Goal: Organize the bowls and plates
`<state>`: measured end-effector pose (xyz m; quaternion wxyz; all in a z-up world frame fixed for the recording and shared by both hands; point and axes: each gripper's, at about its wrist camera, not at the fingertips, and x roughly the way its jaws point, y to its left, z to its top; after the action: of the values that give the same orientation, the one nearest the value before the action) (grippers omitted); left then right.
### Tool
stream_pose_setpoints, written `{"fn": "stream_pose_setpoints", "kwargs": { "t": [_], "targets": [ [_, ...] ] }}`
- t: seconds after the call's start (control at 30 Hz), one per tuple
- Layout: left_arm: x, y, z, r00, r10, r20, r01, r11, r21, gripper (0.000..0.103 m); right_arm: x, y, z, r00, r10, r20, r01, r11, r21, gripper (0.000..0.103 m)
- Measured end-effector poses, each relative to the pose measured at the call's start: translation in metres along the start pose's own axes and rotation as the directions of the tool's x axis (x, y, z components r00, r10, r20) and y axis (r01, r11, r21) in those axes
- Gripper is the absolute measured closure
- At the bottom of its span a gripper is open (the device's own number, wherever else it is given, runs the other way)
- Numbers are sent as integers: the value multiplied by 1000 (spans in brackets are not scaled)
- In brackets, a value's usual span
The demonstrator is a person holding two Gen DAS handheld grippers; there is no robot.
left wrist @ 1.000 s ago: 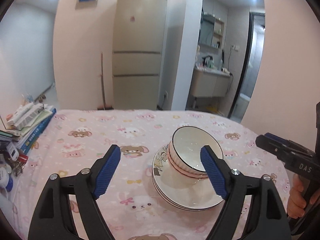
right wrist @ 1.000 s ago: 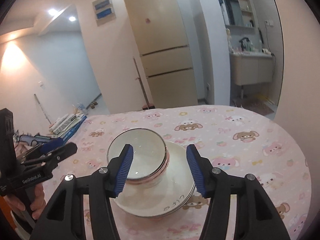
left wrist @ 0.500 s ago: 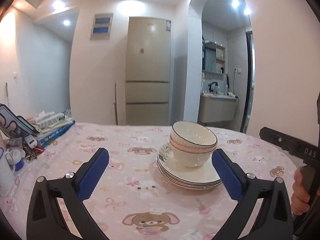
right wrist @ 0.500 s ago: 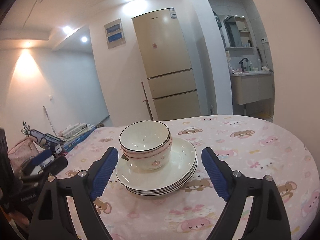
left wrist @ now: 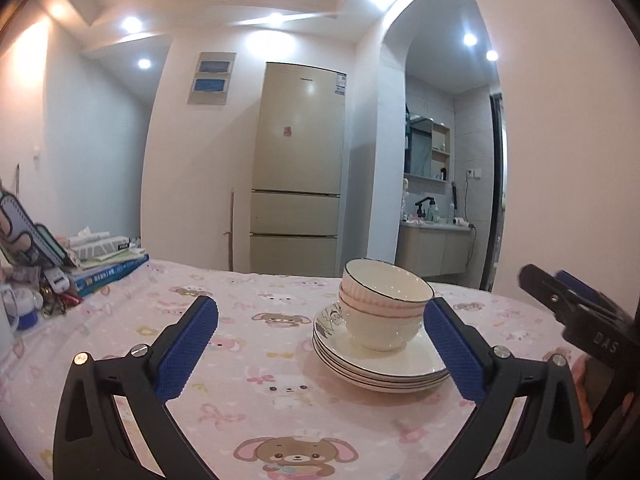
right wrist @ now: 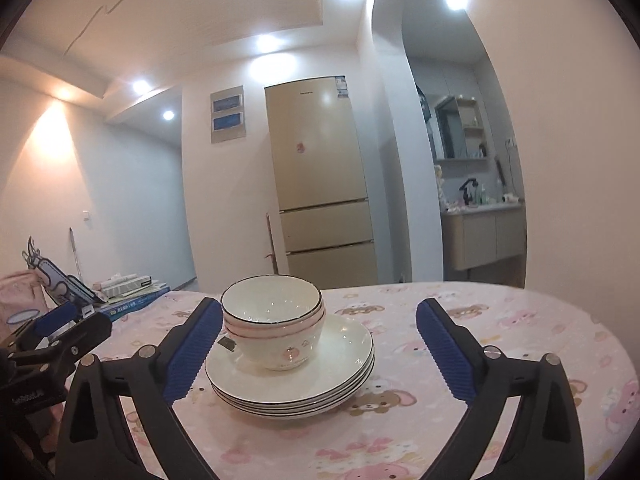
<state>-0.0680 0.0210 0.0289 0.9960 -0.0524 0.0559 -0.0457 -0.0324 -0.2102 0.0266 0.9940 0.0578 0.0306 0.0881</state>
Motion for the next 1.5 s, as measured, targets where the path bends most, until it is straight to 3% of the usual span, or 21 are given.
{"fn": "stream_pose_setpoints", "kwargs": {
  "t": [0.1,0.17,0.3,0.33,0.4,0.47,0.57,0.63,0.83,1.5],
  "targets": [
    [1,9,0,1000,17,-2,-17,999,-44,0,-11,-3,0,992,-82,99,78,996,42,0],
    [2,9,0,999,34,-8,-34,998,-45,0,-12,-6,1,986,-119,119,112,992,66,0],
    [7,6,-2,997,67,-35,-68,997,-27,0,6,-8,0,999,-49,-15,50,998,49,0],
    [9,6,-3,997,66,-44,-67,997,-25,0,16,-6,-3,995,-8,-98,11,1000,28,0],
    [16,5,-5,995,50,-86,-52,998,-19,0,31,1,-8,979,-16,-202,14,1000,-14,0],
    [31,-1,-9,982,66,-178,-63,998,20,1,38,4,-12,970,-40,-240,30,998,-46,0],
    [30,-18,-12,983,76,-165,-60,993,100,0,38,7,-14,970,-51,-237,36,997,-65,0],
    [30,-19,-13,983,48,-175,-32,995,96,1,36,10,-15,970,-64,-235,47,996,-78,0],
    [29,-10,-12,982,62,-179,-54,997,50,0,35,13,-13,973,-57,-225,35,994,-102,0],
    [30,-12,-12,978,116,-173,-104,991,78,0,30,11,-10,972,-68,-226,46,994,-101,0]
  ]
}}
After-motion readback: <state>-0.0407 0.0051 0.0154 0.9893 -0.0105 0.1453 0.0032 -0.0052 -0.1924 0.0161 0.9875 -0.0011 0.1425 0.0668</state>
